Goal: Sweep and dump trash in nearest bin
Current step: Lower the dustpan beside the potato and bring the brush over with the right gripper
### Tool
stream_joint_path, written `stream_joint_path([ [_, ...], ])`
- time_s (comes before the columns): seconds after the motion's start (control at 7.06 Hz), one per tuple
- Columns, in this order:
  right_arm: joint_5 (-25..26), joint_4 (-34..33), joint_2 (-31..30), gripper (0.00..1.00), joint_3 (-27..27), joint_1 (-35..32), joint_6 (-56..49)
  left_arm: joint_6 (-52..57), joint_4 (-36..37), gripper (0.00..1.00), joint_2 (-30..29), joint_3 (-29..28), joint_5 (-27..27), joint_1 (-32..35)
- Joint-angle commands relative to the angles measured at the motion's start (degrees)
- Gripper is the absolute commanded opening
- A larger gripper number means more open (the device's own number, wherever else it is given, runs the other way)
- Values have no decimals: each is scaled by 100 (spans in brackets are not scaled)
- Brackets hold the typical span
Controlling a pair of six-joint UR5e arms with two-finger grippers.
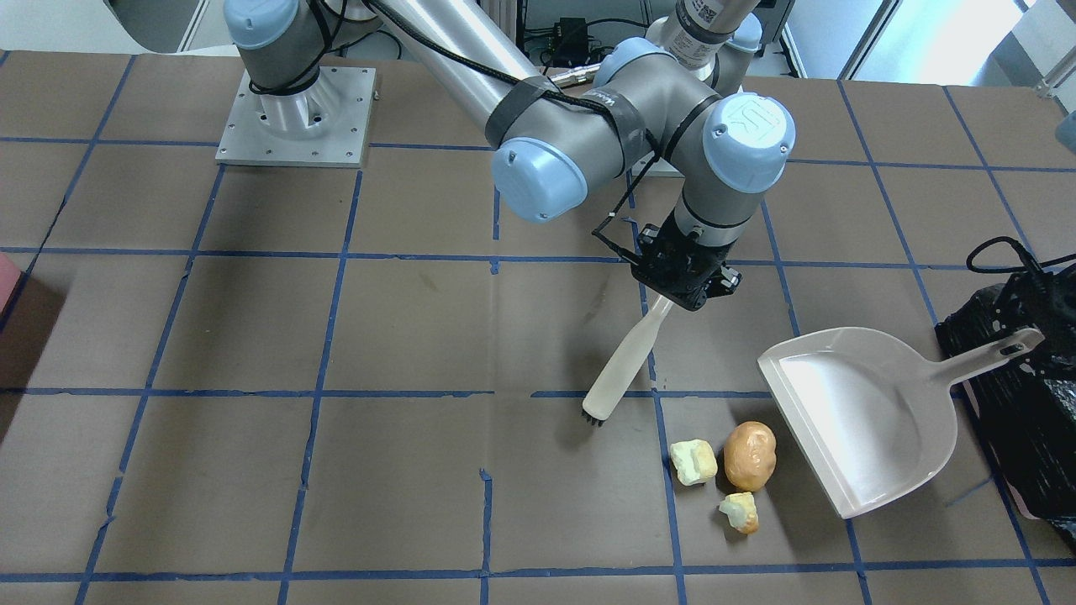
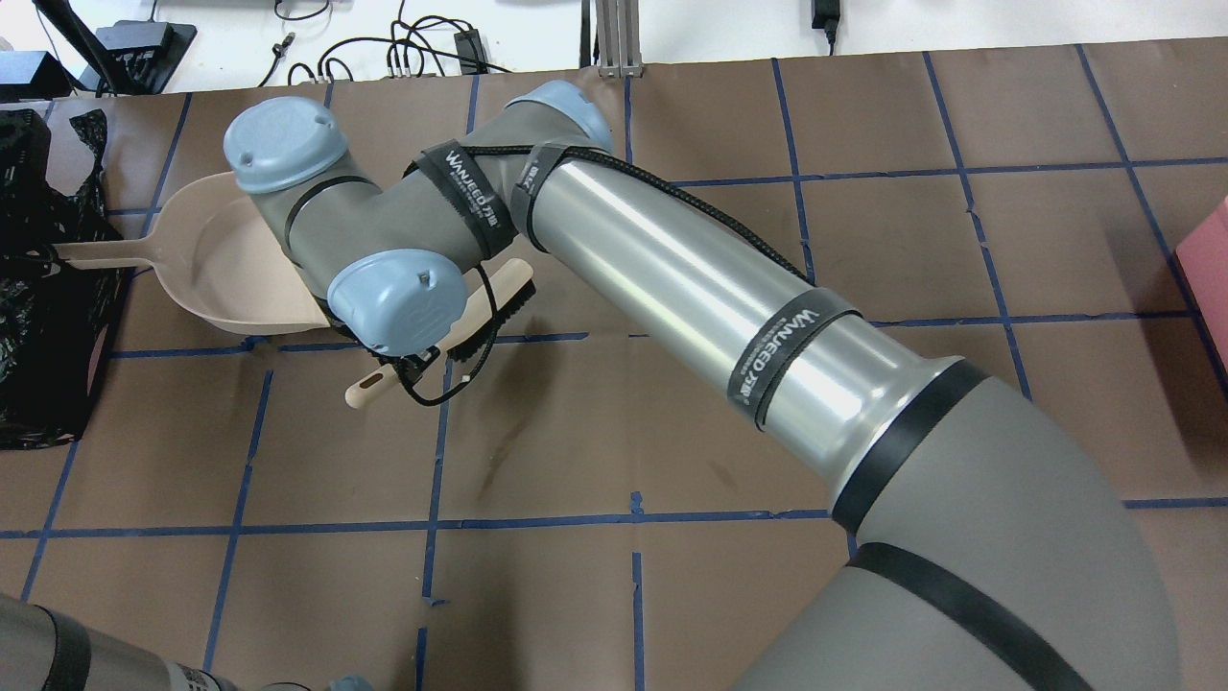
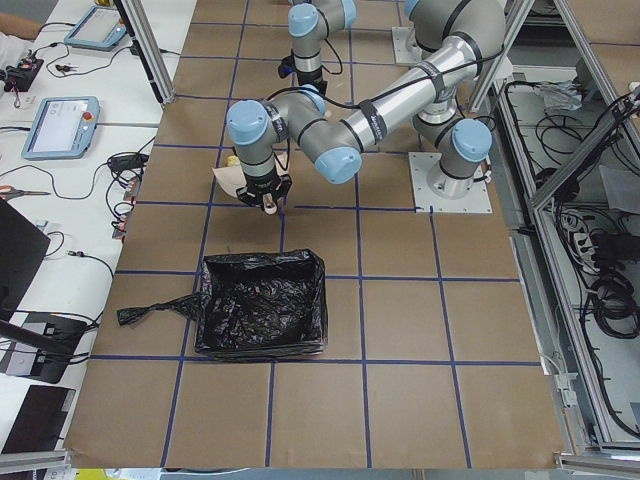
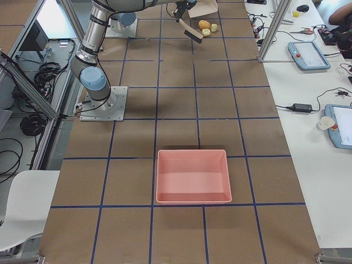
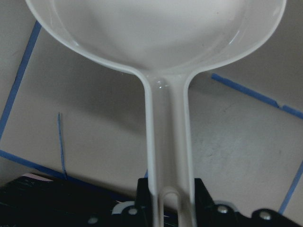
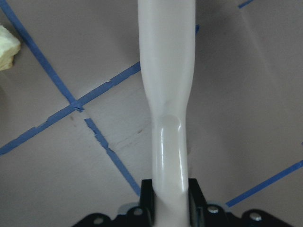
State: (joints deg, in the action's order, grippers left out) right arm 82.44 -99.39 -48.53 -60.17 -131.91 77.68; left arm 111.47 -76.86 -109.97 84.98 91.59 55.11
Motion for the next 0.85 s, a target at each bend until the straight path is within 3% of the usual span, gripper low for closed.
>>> stream_joint_path([
  [0.0,0,-45,710,0,819,-142,274,672,171,4,-103,-8,366,-88],
  [0.28,0,-168,977,0,955,-133,230,640,346,4,-699,-313,368,-62],
  [0.71,9,-536,1091,0,981,-116,46,316,330,4,-851,-483,307,437],
])
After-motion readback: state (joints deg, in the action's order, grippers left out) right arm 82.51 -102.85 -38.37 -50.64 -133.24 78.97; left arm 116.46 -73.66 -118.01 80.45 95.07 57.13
